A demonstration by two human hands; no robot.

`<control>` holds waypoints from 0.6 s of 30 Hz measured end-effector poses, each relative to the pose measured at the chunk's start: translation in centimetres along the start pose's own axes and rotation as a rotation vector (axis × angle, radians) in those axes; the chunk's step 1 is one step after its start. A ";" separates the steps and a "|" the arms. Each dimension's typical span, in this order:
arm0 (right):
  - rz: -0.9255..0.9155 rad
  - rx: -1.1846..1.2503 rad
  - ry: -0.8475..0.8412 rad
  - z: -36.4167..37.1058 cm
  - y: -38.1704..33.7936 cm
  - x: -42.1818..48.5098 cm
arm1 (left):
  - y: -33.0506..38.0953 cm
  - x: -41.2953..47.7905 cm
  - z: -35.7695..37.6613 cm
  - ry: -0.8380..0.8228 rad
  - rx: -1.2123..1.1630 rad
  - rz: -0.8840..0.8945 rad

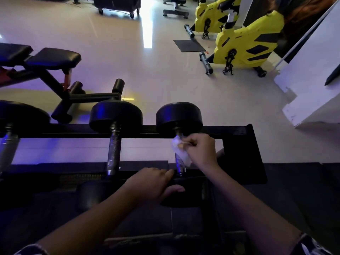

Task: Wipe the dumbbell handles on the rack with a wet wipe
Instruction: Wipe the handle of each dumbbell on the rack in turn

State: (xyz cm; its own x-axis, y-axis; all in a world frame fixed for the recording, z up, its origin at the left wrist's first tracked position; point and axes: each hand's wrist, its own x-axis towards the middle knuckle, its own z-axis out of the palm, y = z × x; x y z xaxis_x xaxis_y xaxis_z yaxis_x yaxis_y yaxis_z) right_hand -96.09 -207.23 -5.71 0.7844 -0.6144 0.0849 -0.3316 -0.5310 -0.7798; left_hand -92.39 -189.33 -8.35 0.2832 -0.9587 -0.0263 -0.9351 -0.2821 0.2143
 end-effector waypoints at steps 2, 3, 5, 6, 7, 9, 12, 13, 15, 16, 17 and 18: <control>0.010 0.017 0.046 0.5 -0.5 1.3 | -0.3 0.2 0.5 0.048 -0.005 0.019; 0.013 0.009 0.044 0.6 -0.6 1.5 | -0.5 0.3 0.7 0.073 -0.023 0.028; 0.018 -0.037 -0.018 0.3 0.0 0.3 | -0.6 0.8 0.6 0.078 -0.076 0.033; 0.025 -0.059 -0.061 0.0 0.6 -0.8 | -0.6 1.1 0.6 0.063 -0.095 0.027; 0.027 -0.067 -0.104 -0.3 1.0 -2.2 | -0.6 1.3 0.6 0.049 -0.106 0.021; 0.023 -0.037 -0.136 -0.7 1.6 -3.7 | -0.5 1.5 0.7 0.051 -0.093 0.010; 0.068 0.003 -0.011 -0.2 0.9 -0.8 | -0.3 1.6 1.1 0.171 -0.087 0.020; 0.092 0.007 0.032 0.1 0.4 0.7 | -0.2 1.6 1.3 0.236 -0.084 0.038; 0.121 0.039 0.079 0.6 -0.3 2.8 | -0.2 1.6 1.9 0.321 -0.104 0.061; 0.125 0.045 0.075 0.5 -0.4 2.8 | -0.2 1.6 2.0 0.325 -0.131 0.064; 0.112 0.029 0.057 0.2 -0.2 2.3 | -0.2 1.8 2.1 0.322 -0.156 0.062; 0.094 -0.001 0.018 -0.2 0.1 1.2 | -0.1 1.8 2.1 0.315 -0.173 0.060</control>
State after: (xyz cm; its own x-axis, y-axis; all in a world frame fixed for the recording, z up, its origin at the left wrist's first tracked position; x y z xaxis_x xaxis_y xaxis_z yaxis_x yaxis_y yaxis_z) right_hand -95.30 -208.11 -5.61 0.7400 -0.6722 0.0230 -0.4038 -0.4713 -0.7841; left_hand -92.20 -191.10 -10.43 0.3055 -0.9078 0.2873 -0.9099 -0.1893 0.3691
